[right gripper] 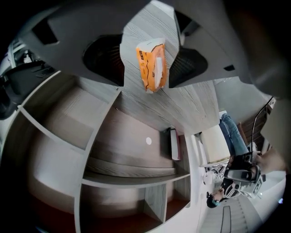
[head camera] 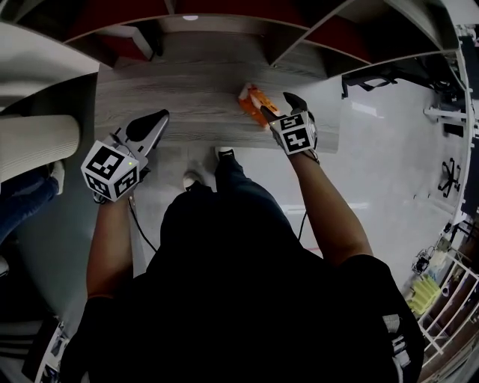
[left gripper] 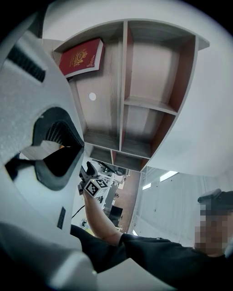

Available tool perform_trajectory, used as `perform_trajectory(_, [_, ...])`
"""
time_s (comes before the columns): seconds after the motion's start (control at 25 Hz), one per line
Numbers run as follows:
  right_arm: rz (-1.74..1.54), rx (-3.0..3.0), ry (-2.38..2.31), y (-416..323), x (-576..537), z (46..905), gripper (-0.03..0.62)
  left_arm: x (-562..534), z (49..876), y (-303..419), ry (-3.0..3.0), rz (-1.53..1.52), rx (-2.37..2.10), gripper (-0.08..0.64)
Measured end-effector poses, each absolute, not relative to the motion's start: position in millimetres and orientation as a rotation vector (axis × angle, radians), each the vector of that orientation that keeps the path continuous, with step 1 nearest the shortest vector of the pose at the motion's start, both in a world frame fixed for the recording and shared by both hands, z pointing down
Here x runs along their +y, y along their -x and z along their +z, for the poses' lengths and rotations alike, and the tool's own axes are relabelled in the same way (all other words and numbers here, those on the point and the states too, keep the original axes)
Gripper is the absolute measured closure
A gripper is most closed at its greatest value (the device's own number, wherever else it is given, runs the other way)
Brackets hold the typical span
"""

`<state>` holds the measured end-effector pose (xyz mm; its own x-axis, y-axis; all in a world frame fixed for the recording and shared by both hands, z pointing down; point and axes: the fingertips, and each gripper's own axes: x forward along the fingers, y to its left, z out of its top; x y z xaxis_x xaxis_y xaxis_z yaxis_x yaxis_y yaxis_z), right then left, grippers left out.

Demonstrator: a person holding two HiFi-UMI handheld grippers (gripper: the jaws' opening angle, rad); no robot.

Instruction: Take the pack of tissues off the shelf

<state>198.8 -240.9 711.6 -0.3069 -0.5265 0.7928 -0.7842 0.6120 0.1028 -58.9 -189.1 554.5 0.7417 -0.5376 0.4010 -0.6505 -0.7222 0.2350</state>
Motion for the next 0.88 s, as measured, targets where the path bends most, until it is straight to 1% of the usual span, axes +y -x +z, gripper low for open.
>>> perform_trajectory(0.48, [0.392, -2.068, -1.136, -205.6, -213.2, 639.3, 0.291, -172.4, 506.1, 54.0, -2.681, 0.427, -0.91, 0.541])
perform_trajectory(0.8, [0.348, -2.141, -1.205, -210.0, -202.0, 587.5, 0.293, -165.7, 488.8, 61.5, -2.706, 0.432, -0.939, 0.541])
perform_trajectory(0.84, [0.336, -2.152, -1.213, -210.1, -202.7, 580.4, 0.296, -165.8, 485.3, 62.7, -2.709, 0.43, -0.948, 0.541])
perform_trajectory(0.88, [0.319, -2.162, -1.224, -210.8, -203.4, 573.4, 0.324, -165.9, 481.8, 63.3, -2.711, 0.428, -0.955, 0.541])
